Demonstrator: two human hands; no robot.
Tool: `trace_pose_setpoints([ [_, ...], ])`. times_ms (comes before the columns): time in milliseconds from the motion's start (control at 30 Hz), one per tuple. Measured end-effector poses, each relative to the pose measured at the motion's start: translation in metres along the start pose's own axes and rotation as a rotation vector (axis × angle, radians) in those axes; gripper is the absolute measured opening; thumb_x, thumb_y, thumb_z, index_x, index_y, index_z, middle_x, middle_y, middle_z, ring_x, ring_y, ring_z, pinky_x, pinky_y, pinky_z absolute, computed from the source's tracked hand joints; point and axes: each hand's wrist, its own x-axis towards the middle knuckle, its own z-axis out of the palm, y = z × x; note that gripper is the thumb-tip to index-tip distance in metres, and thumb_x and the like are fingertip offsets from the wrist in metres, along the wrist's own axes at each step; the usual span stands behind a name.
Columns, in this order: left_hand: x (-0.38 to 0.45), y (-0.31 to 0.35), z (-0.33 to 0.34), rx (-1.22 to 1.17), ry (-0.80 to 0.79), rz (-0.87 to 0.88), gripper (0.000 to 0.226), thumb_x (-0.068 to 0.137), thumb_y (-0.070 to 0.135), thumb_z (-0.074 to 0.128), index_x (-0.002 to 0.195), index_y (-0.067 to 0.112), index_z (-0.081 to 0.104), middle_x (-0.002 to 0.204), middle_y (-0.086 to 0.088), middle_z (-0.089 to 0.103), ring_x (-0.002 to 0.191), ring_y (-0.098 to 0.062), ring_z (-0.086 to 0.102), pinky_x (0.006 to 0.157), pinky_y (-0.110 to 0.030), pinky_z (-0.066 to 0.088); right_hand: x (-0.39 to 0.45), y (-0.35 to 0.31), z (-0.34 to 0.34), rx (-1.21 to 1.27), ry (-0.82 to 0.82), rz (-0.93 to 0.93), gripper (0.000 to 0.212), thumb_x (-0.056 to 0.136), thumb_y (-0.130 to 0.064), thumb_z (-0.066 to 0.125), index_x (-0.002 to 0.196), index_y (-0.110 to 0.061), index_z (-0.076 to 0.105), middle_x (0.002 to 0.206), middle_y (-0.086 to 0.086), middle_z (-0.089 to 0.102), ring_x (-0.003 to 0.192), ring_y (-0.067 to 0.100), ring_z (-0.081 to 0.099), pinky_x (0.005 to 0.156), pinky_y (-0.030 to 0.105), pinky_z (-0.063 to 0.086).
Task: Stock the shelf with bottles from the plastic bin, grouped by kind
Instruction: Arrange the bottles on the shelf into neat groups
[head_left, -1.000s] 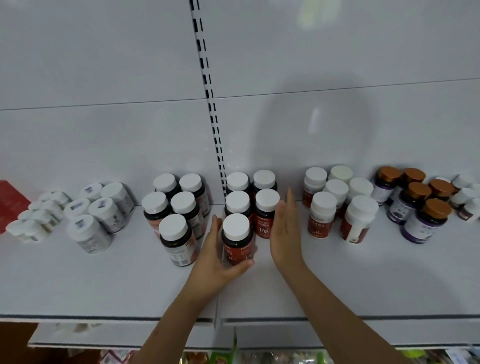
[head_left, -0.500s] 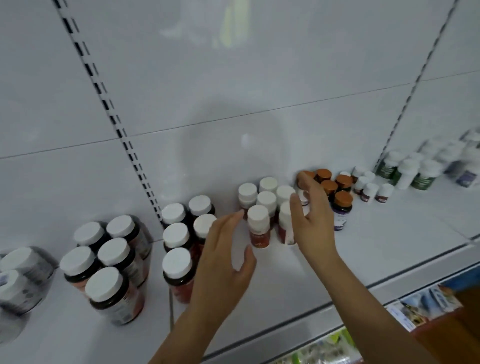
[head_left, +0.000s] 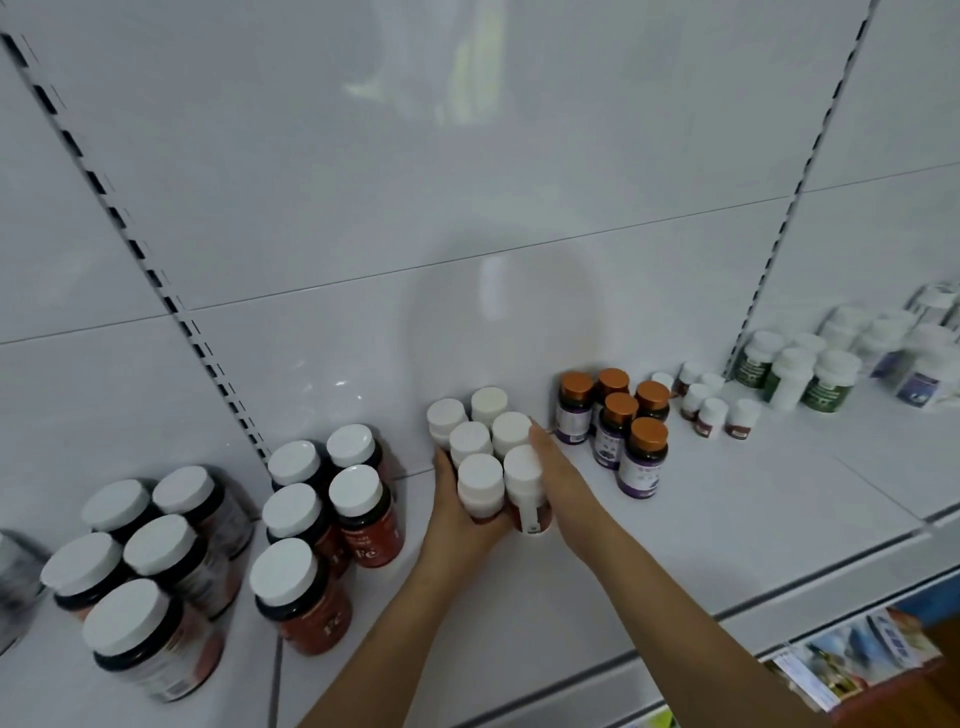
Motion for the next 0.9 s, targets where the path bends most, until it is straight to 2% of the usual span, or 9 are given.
trace_pose_setpoints([
  [33, -0.001, -0.002, -0.002, 0.011, -0.015, -0.030, 0.124, 0.053, 0.039, 0.077, 0.152, 0.035, 0.002, 0.139, 0.001, 0.055, 0.123, -0.018, 0.057, 0.090, -0.028, 0.053, 0.000, 0.001, 0.000, 0.065, -0.025, 0.038, 0.025, 0.102, -0.045, 0.044, 0.118, -0.034, 0.060, 0.120, -0.018, 0.063, 0.107, 0.006, 0.058, 0.106, 0.029, 0.039],
  [100, -0.004, -0.006, -0.006, 0.007, -0.066, -0.083, 0.133, 0.055, 0.040, 0.077, 0.148, 0.048, -0.017, 0.146, 0.001, 0.049, 0.129, -0.020, 0.052, 0.100, -0.040, 0.050, 0.006, 0.007, -0.001, 0.119, -0.130, 0.111, 0.038, 0.098, -0.058, 0.042, 0.117, -0.033, 0.064, 0.123, -0.011, 0.066, 0.112, 0.011, 0.060, 0.108, 0.034, 0.041],
  [200, -0.005, -0.012, -0.013, 0.012, -0.120, -0.045, 0.128, 0.062, 0.032, 0.082, 0.136, 0.065, -0.017, 0.152, 0.012, 0.041, 0.136, -0.012, 0.046, 0.104, -0.048, 0.047, 0.014, 0.013, 0.005, 0.223, -0.140, 0.182, 0.046, 0.097, -0.062, 0.039, 0.114, -0.029, 0.066, 0.112, -0.005, 0.072, 0.106, 0.014, 0.064, 0.090, 0.032, 0.051],
  [267, -0.001, -0.011, -0.016, 0.042, -0.134, -0.023, 0.131, 0.067, 0.026, 0.087, 0.145, 0.057, -0.014, 0.153, 0.015, 0.039, 0.138, -0.010, 0.043, 0.106, -0.048, 0.046, 0.017, 0.015, 0.009, 0.272, -0.104, 0.180, 0.044, 0.097, -0.060, 0.040, 0.105, -0.026, 0.067, 0.098, -0.007, 0.075, 0.097, 0.013, 0.067, 0.081, 0.029, 0.052],
  [367, 0.008, -0.011, -0.017, 0.075, -0.131, 0.029, 0.123, 0.067, 0.008, 0.089, 0.154, 0.029, 0.005, 0.150, 0.012, 0.043, 0.138, -0.007, 0.042, 0.112, -0.040, 0.041, 0.020, 0.018, 0.015, 0.330, -0.077, 0.155, 0.057, 0.091, -0.065, 0.045, 0.117, -0.019, 0.068, 0.113, 0.003, 0.073, 0.109, 0.023, 0.067, 0.103, 0.042, 0.048],
  [533, 0.011, -0.014, -0.014, 0.056, -0.076, 0.090, 0.110, 0.064, 0.001, 0.089, 0.150, 0.024, 0.024, 0.148, 0.009, 0.046, 0.138, -0.010, 0.043, 0.114, -0.036, 0.038, 0.027, 0.016, 0.014, 0.371, -0.130, 0.120, 0.049, 0.100, -0.053, 0.040, 0.122, -0.017, 0.065, 0.117, 0.004, 0.072, 0.116, 0.023, 0.063, 0.102, 0.039, 0.048],
  [633, 0.009, -0.019, -0.009, 0.051, -0.022, 0.078, 0.111, 0.061, 0.006, 0.091, 0.148, 0.025, 0.027, 0.147, 0.011, 0.047, 0.138, -0.011, 0.043, 0.114, -0.037, 0.038, 0.034, 0.020, 0.008, 0.371, -0.234, 0.149, 0.050, 0.100, -0.054, 0.038, 0.128, -0.020, 0.062, 0.126, 0.005, 0.068, 0.122, 0.023, 0.060, 0.108, 0.042, 0.042],
  [733, 0.008, -0.026, -0.007, 0.060, 0.059, 0.037, 0.127, 0.054, 0.025, 0.097, 0.152, 0.021, 0.018, 0.148, 0.009, 0.046, 0.138, -0.014, 0.043, 0.113, -0.048, 0.038, 0.031, 0.016, 0.006, 0.318, -0.325, 0.157, 0.054, 0.103, -0.054, 0.030, 0.132, -0.019, 0.059, 0.130, 0.006, 0.065, 0.123, 0.022, 0.060, 0.108, 0.039, 0.041],
  [900, 0.011, -0.026, -0.007, 0.088, 0.083, 0.046, 0.134, 0.048, 0.043, 0.098, 0.153, 0.018, 0.018, 0.149, 0.006, 0.045, 0.138, -0.018, 0.043, 0.110, -0.051, 0.040, 0.033, 0.015, 0.009, 0.274, -0.252, 0.140, 0.058, 0.101, -0.057, 0.031, 0.133, -0.018, 0.060, 0.128, 0.007, 0.066, 0.123, 0.025, 0.060, 0.111, 0.042, 0.040],
])
